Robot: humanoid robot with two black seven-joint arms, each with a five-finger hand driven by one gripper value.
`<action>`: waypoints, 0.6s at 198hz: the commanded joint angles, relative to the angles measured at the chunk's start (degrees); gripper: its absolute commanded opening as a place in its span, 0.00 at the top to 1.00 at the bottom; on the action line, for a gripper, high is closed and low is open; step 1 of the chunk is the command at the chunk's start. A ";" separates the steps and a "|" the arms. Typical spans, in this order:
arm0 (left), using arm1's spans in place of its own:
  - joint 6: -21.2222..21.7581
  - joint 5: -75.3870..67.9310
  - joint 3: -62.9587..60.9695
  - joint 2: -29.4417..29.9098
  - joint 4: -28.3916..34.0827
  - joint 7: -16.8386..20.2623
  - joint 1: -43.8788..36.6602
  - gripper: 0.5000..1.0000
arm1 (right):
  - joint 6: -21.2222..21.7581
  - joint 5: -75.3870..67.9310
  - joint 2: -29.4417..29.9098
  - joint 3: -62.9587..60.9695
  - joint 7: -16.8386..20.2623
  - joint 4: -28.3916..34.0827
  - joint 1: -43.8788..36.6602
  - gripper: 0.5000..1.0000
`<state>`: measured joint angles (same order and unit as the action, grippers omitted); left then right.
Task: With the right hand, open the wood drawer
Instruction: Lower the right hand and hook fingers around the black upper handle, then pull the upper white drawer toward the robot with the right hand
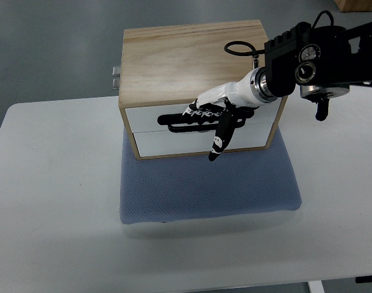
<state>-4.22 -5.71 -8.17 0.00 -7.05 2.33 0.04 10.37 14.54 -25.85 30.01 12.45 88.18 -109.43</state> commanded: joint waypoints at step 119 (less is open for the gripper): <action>0.00 0.00 0.00 0.00 0.02 0.04 -0.04 0.00 | -0.27 0.32 0.45 1.28 0.03 -0.38 0.62 0.12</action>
<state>-4.22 -5.71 -8.17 0.00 -7.05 2.35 0.04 9.83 14.84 -25.62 30.83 12.46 87.80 -108.85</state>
